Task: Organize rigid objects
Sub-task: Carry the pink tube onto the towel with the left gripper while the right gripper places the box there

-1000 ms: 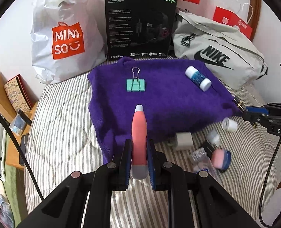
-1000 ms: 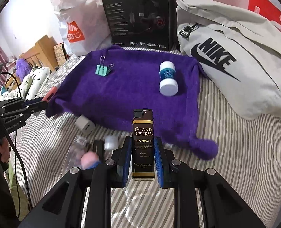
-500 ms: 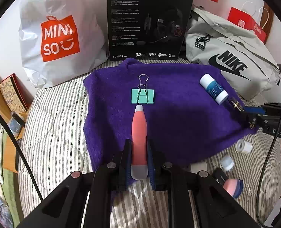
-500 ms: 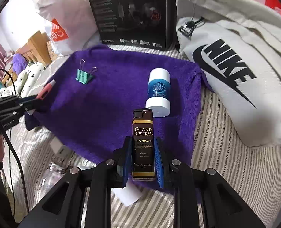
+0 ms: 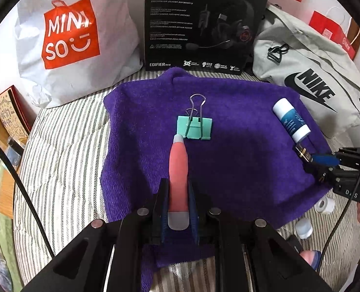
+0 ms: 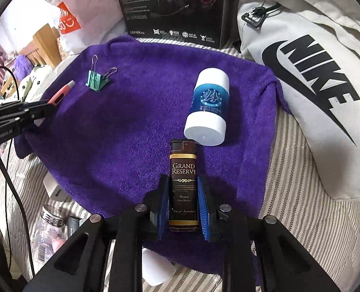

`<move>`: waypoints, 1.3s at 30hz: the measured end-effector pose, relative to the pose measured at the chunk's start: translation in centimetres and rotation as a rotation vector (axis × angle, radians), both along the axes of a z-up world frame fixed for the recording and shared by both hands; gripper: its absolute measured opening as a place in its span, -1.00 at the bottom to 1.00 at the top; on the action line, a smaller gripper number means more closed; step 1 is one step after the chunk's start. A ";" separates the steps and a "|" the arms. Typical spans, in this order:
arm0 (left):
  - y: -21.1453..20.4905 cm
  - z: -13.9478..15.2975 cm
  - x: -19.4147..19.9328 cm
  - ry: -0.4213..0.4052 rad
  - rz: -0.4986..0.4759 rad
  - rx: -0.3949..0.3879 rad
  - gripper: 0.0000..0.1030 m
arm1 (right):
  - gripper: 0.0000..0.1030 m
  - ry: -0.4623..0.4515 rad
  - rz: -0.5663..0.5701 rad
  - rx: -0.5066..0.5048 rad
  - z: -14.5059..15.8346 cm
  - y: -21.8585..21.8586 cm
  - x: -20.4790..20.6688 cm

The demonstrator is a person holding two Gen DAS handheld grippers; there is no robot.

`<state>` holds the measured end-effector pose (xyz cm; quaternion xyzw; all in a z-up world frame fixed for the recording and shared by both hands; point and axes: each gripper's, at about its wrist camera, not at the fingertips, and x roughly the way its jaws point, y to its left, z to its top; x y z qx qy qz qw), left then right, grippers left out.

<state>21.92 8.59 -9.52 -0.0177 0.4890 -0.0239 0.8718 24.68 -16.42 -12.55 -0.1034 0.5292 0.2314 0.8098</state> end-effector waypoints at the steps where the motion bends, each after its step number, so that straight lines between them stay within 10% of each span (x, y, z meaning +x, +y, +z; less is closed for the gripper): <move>1: 0.1 -0.1 0.2 0.003 0.006 0.003 -0.70 | -0.55 -0.004 0.003 -0.001 0.0 0.1 0.0; 27: -0.7 -2.3 4.0 0.037 0.068 0.075 -0.67 | -0.13 -0.016 -0.087 0.103 2.5 -3.5 -2.2; 30: -0.7 -2.3 3.6 0.043 0.073 0.062 -0.51 | -0.12 -0.009 -0.094 0.112 2.5 -3.6 -2.9; 34: -0.9 -2.4 2.7 0.069 0.057 0.020 0.20 | -0.10 -0.026 -0.102 0.121 3.0 -4.0 -4.3; 39: -1.2 -1.0 0.1 0.039 0.083 0.013 0.20 | 0.02 -0.037 -0.125 0.133 4.1 -5.1 -6.4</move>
